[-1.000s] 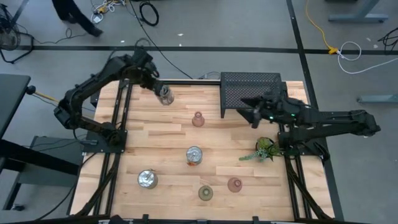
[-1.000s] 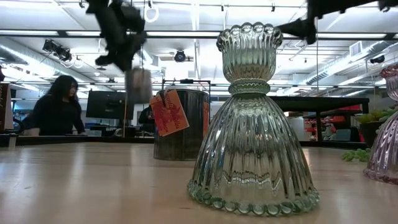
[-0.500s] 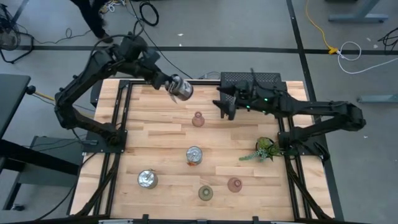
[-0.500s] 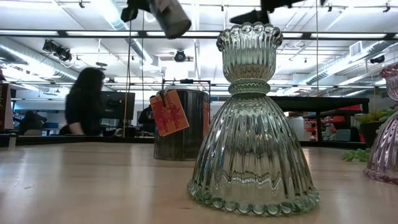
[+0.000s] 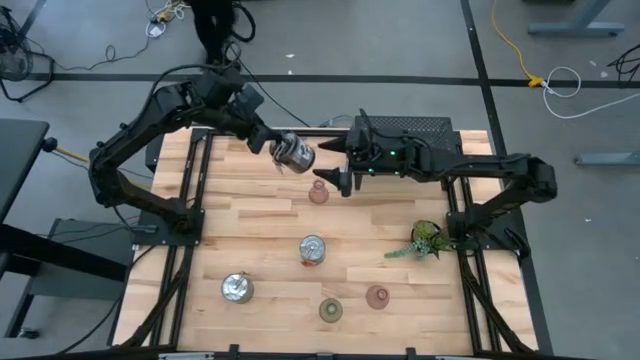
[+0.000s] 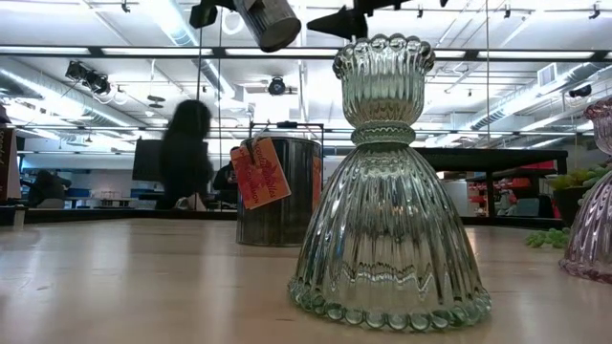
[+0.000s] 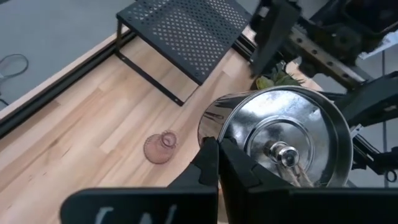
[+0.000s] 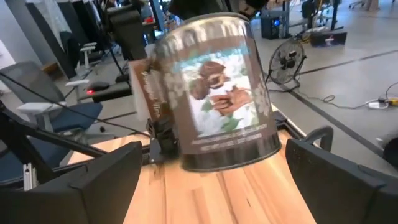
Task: Pick & Place candle stick holders
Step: Put the top silver scented candle on the shelf
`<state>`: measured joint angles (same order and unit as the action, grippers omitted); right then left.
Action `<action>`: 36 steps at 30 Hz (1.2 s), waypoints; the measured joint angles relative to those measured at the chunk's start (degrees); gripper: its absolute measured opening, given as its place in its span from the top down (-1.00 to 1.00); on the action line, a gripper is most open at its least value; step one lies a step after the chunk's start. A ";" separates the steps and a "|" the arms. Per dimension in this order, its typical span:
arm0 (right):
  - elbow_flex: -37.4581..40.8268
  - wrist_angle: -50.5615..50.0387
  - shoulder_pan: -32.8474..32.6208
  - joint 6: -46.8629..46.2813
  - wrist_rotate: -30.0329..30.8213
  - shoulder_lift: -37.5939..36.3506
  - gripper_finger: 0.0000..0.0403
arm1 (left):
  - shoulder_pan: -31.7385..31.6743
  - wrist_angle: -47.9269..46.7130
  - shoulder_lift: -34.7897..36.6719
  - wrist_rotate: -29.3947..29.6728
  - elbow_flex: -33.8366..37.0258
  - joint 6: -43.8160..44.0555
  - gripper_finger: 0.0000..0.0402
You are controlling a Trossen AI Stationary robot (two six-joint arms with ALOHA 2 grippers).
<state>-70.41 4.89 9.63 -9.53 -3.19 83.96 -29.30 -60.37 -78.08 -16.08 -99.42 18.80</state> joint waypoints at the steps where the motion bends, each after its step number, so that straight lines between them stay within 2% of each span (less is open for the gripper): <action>1: -0.68 0.02 0.00 0.10 -0.23 0.74 -0.97 | 0.25 0.01 0.00 -0.02 0.00 0.05 1.00; 23: -10.59 0.40 -0.04 2.04 -3.45 11.43 -0.97 | 1.32 -0.14 0.00 0.33 0.07 -1.33 1.00; 36: -10.64 4.43 -0.24 1.63 -3.24 13.59 -0.92 | 1.29 0.03 -0.98 -0.44 0.07 -2.28 1.00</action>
<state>-81.06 9.33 9.39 -7.90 -6.43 97.54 -28.01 -60.34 -79.06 -16.51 -99.35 16.52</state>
